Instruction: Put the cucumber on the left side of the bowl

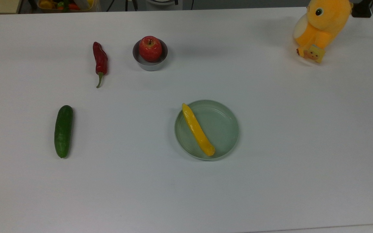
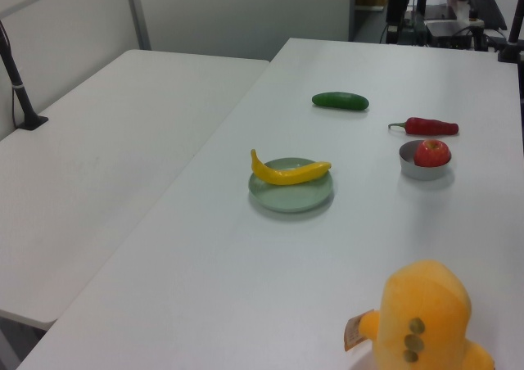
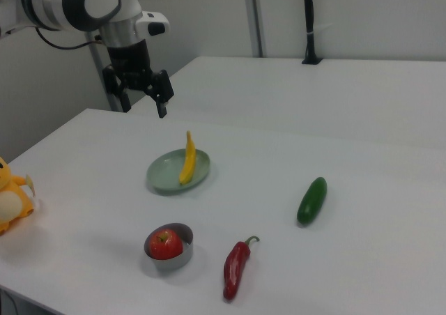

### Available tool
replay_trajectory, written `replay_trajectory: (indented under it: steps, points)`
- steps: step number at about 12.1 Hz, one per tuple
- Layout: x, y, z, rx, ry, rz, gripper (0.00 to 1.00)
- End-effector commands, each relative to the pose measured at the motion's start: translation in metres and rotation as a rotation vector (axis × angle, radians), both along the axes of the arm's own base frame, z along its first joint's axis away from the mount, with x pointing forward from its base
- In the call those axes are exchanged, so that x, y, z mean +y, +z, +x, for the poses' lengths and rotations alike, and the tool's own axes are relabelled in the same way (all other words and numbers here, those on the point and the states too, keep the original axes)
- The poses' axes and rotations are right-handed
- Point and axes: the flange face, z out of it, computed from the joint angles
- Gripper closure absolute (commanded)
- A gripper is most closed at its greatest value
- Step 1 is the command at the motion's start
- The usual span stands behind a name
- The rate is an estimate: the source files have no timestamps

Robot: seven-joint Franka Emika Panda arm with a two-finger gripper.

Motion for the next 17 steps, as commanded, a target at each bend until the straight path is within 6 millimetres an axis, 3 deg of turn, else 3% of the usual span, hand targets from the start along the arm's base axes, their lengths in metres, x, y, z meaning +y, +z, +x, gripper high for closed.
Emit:
replay_trajectory:
  steps: [1,4,6,8,10,13,14,17]
  points:
    - [-0.004,-0.007,-0.005,0.002,0.176,-0.007,0.00]
    - [-0.014,-0.010,0.000,-0.004,0.247,-0.009,0.00]
    - [-0.014,-0.026,0.011,0.017,0.241,-0.022,0.00]
    - [-0.028,-0.039,0.025,0.034,0.230,-0.085,0.00]
    - [-0.051,-0.043,0.044,-0.029,0.190,-0.102,0.00]
    - [-0.103,-0.053,0.076,-0.172,0.103,-0.126,0.00]
    - [-0.126,-0.063,0.088,-0.223,0.068,-0.138,0.00]
    - [-0.162,-0.105,0.119,-0.324,0.016,-0.163,0.00]
